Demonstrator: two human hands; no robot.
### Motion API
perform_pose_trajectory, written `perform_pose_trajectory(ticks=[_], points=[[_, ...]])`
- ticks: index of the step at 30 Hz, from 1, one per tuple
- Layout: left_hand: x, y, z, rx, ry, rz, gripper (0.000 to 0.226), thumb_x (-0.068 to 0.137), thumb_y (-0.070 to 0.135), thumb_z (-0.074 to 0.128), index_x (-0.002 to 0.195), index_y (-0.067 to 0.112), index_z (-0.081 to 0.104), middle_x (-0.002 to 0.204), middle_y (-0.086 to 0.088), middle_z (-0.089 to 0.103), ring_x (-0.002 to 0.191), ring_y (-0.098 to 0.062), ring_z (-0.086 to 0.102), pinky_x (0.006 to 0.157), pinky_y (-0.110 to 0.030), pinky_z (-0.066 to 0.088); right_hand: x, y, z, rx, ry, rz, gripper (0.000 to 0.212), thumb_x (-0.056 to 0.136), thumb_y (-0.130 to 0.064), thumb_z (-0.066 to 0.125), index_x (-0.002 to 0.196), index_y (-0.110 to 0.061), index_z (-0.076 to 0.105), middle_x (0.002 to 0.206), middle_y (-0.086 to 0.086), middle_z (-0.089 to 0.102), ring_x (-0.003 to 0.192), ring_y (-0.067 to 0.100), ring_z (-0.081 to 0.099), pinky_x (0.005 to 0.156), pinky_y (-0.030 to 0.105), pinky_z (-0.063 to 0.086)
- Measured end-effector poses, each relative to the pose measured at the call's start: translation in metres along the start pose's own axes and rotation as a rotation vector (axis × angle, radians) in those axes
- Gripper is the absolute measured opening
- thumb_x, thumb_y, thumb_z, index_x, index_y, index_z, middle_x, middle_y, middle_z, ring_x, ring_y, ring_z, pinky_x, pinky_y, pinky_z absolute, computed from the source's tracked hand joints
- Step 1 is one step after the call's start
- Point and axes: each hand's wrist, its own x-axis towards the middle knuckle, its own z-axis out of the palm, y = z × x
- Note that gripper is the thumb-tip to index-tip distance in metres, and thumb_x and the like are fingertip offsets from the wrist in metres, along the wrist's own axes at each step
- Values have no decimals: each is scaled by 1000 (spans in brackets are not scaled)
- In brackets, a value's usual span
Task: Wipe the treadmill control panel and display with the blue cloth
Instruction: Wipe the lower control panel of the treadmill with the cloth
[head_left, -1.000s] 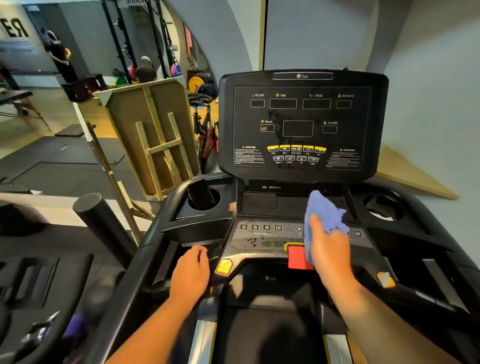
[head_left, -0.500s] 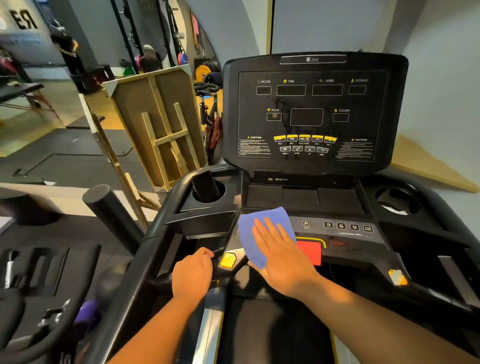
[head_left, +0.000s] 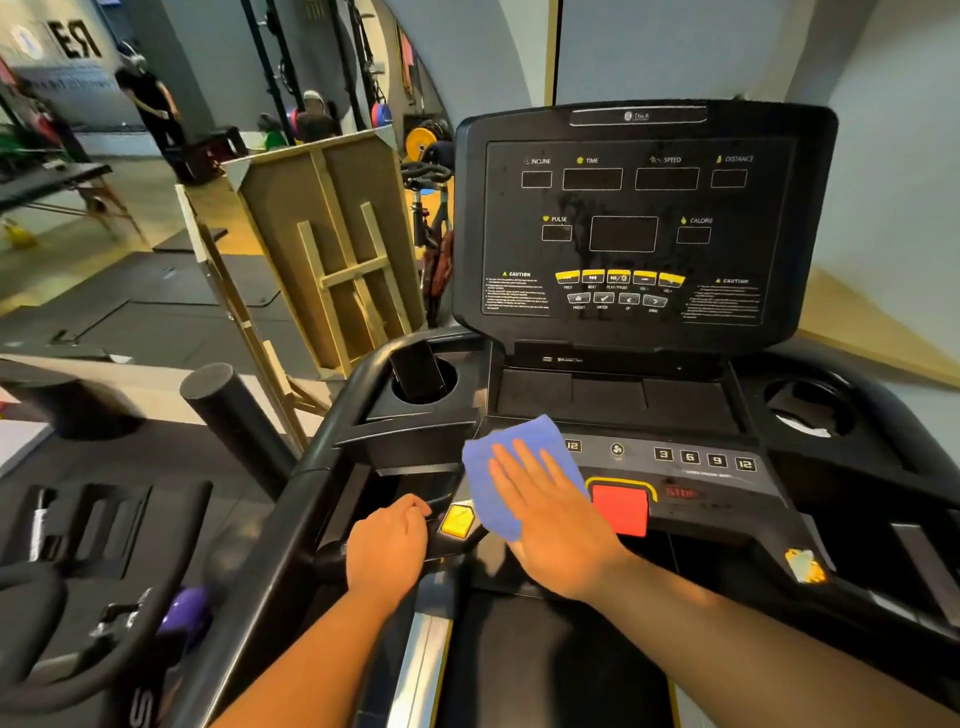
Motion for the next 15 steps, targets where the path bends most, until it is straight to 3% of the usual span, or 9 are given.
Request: perform_pose_trajectory(ticks=[3, 4, 7, 10, 13, 15], points=[[-1, -1, -1, 12, 2, 20, 34, 100, 19, 33, 110, 29, 64, 88, 1, 73, 76, -14, 66, 75, -32, 54, -17, 18, 8, 7, -35, 141, 101, 74, -31, 64, 156, -6, 9, 159, 14, 27, 150, 31, 11, 117, 42, 6], [-2, 0, -2, 21, 0, 32, 33, 100, 18, 35, 112, 28, 64, 89, 1, 73, 77, -14, 66, 76, -32, 55, -16, 19, 11, 9, -33, 217, 103, 75, -31, 67, 156, -6, 8, 159, 16, 27, 150, 34, 14, 117, 44, 7], [-2, 1, -3, 17, 3, 25, 32, 99, 18, 36, 112, 27, 64, 89, 1, 73, 76, -14, 67, 76, -33, 56, 6, 3, 10, 69, -3, 391, 96, 75, -40, 72, 151, -2, 28, 155, 22, 36, 144, 44, 30, 116, 50, 5], [-3, 2, -3, 48, -4, 49, 29, 97, 15, 41, 111, 24, 65, 94, -2, 74, 81, -17, 67, 76, -34, 55, 25, -20, 7, 64, 18, 203, 86, 79, -43, 59, 152, -10, 27, 156, 19, 35, 145, 44, 22, 118, 55, 8], [-3, 2, -2, 36, -10, 61, 30, 96, 13, 40, 110, 21, 66, 99, -5, 74, 86, -21, 67, 80, -40, 53, 10, -7, 5, 20, 21, -19, 75, 85, -39, 41, 154, -13, 24, 160, 11, 30, 148, 35, 20, 120, 52, 10], [-3, 3, -2, 64, -17, 54, 30, 96, 13, 42, 112, 21, 65, 100, -6, 74, 88, -25, 66, 81, -41, 52, -11, 10, 3, 13, 42, -39, 81, 82, -32, 53, 155, -12, 23, 160, 8, 31, 150, 30, 22, 117, 45, 10]])
